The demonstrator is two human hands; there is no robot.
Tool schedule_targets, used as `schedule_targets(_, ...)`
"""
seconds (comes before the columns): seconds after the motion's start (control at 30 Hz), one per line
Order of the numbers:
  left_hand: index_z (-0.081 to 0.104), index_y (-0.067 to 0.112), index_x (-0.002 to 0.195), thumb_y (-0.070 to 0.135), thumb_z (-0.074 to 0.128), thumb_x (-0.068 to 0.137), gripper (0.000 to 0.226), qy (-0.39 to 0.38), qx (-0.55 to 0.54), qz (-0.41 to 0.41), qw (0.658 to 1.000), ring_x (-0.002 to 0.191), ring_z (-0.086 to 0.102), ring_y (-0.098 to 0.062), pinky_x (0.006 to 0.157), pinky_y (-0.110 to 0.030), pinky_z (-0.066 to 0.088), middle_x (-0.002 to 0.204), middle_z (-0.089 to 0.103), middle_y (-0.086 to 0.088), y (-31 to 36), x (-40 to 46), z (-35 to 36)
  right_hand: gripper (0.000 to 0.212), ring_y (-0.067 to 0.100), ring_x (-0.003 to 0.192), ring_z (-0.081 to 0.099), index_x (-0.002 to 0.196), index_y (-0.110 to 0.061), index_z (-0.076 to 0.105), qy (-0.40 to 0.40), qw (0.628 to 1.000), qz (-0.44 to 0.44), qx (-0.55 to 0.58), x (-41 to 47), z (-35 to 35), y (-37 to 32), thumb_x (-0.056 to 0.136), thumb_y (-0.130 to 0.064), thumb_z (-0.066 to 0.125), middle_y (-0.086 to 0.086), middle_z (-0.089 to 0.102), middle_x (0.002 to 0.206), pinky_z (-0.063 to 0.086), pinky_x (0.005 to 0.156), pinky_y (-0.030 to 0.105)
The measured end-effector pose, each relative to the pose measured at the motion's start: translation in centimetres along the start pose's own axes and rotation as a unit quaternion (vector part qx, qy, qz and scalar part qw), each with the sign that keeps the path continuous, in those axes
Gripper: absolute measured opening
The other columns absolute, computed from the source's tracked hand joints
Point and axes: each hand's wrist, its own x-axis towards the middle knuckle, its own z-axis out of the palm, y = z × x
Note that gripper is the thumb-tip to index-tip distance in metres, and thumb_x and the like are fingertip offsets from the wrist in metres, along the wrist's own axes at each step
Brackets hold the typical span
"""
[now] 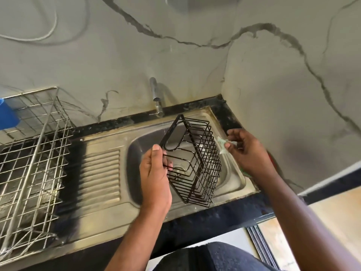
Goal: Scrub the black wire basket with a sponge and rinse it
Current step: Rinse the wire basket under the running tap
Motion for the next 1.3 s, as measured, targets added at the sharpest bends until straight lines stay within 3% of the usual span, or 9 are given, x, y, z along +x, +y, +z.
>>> schedule_targets(0.23, 0.053, 0.018, 0.073, 0.023, 0.046, 0.106, 0.034, -0.053, 0.07, 0.05, 0.995, 0.057, 0.044, -0.003, 0.06, -0.021, 0.041, 0.06, 0.045, 0.01, -0.9, -0.3, 3.3, 0.024, 0.01, 0.094, 0.065, 0.114, -0.028, 0.068, 0.022, 0.998, 0.023, -0.06, -1.0, -2.7, 3.0, 0.091, -0.023, 0.072, -0.012, 0.068, 0.106, 0.054, 0.086, 0.028)
schedule_targets(0.4, 0.052, 0.012, 0.074, 0.019, 0.046, 0.107, 0.034, -0.073, 0.079, 0.069, 0.992, 0.058, 0.043, -0.007, 0.063, -0.029, 0.038, 0.059, 0.043, 0.004, -2.2, -0.2, 5.4, 0.024, 0.01, 0.091, 0.056, 0.114, -0.022, 0.071, 0.051, 0.991, 0.039, -0.115, -1.2, -4.2, 5.0, 0.091, -0.017, 0.071, -0.008, 0.06, 0.109, 0.037, 0.073, 0.005)
schedule_targets(0.5, 0.054, 0.013, 0.076, 0.018, 0.046, 0.107, 0.032, -0.076, 0.074, 0.066, 0.992, 0.06, 0.044, -0.01, 0.062, -0.027, 0.04, 0.062, 0.044, 0.0, -3.0, -0.1, 6.4, 0.022, 0.018, 0.097, 0.058, 0.113, -0.022, 0.072, 0.053, 0.987, 0.074, -0.13, -1.1, -4.9, 6.5, 0.091, -0.02, 0.071, -0.002, 0.06, 0.114, 0.041, 0.073, 0.021)
schedule_targets(0.6, 0.054, 0.013, 0.076, 0.018, 0.045, 0.107, 0.033, -0.085, 0.079, 0.062, 0.991, 0.061, 0.045, -0.009, 0.063, -0.024, 0.041, 0.063, 0.046, 0.001, -3.5, -0.1, 7.1, 0.02, 0.019, 0.098, 0.06, 0.112, -0.021, 0.071, 0.068, 0.987, 0.094, -0.11, -0.9, -5.0, 7.3, 0.093, -0.027, 0.07, 0.0, 0.062, 0.114, 0.043, 0.071, 0.024)
schedule_targets(0.77, 0.054, 0.014, 0.076, 0.018, 0.045, 0.107, 0.033, -0.09, 0.078, 0.057, 0.991, 0.061, 0.048, -0.007, 0.064, -0.022, 0.043, 0.061, 0.049, 0.007, -3.7, 0.4, 7.7, 0.017, 0.016, 0.106, 0.067, 0.113, -0.024, 0.07, 0.086, 0.989, 0.111, -0.047, -0.4, -4.7, 7.4, 0.097, -0.023, 0.063, -0.003, 0.072, 0.114, 0.055, 0.089, 0.034)
schedule_targets(0.9, 0.054, 0.013, 0.075, 0.018, 0.046, 0.107, 0.033, -0.085, 0.071, 0.048, 0.993, 0.061, 0.047, -0.009, 0.063, -0.02, 0.043, 0.062, 0.048, 0.004, -3.6, 1.1, 7.2, 0.019, 0.012, 0.092, 0.065, 0.109, -0.024, 0.072, 0.074, 0.991, 0.082, -0.077, -0.1, -4.0, 5.6, 0.101, -0.031, 0.057, -0.006, 0.073, 0.105, 0.045, 0.076, 0.023)
schedule_targets(1.03, 0.054, 0.008, 0.075, 0.017, 0.046, 0.106, 0.034, -0.069, 0.073, 0.045, 0.994, 0.06, 0.046, -0.012, 0.061, -0.019, 0.043, 0.061, 0.048, 0.002, -3.1, 2.2, 5.8, 0.036, 0.007, 0.08, 0.063, 0.102, -0.017, 0.072, 0.045, 0.996, 0.011, -0.082, 0.7, -1.4, 2.0, 0.102, -0.044, 0.049, -0.005, 0.072, 0.094, 0.043, 0.065, 0.008)
schedule_targets(1.2, 0.054, 0.011, 0.073, 0.02, 0.048, 0.106, 0.034, -0.037, 0.082, 0.04, 0.995, 0.061, 0.046, -0.012, 0.062, -0.022, 0.042, 0.06, 0.05, 0.006, -2.3, 3.8, 3.2, 0.048, 0.02, 0.083, 0.065, 0.097, -0.005, 0.069, -0.011, 0.996, -0.064, -0.054, 2.4, 3.1, -0.7, 0.102, -0.046, 0.045, 0.009, 0.07, 0.09, 0.051, 0.074, 0.035)
schedule_targets(1.3, 0.057, 0.018, 0.072, 0.023, 0.049, 0.105, 0.034, -0.012, 0.086, 0.032, 0.996, 0.06, 0.046, -0.011, 0.061, -0.025, 0.041, 0.06, 0.051, 0.008, -1.9, 5.0, 1.6, 0.043, 0.017, 0.077, 0.062, 0.09, -0.009, 0.066, -0.033, 0.995, -0.07, -0.058, 3.7, 5.4, -1.2, 0.104, -0.045, 0.046, 0.004, 0.067, 0.083, 0.05, 0.069, 0.038)
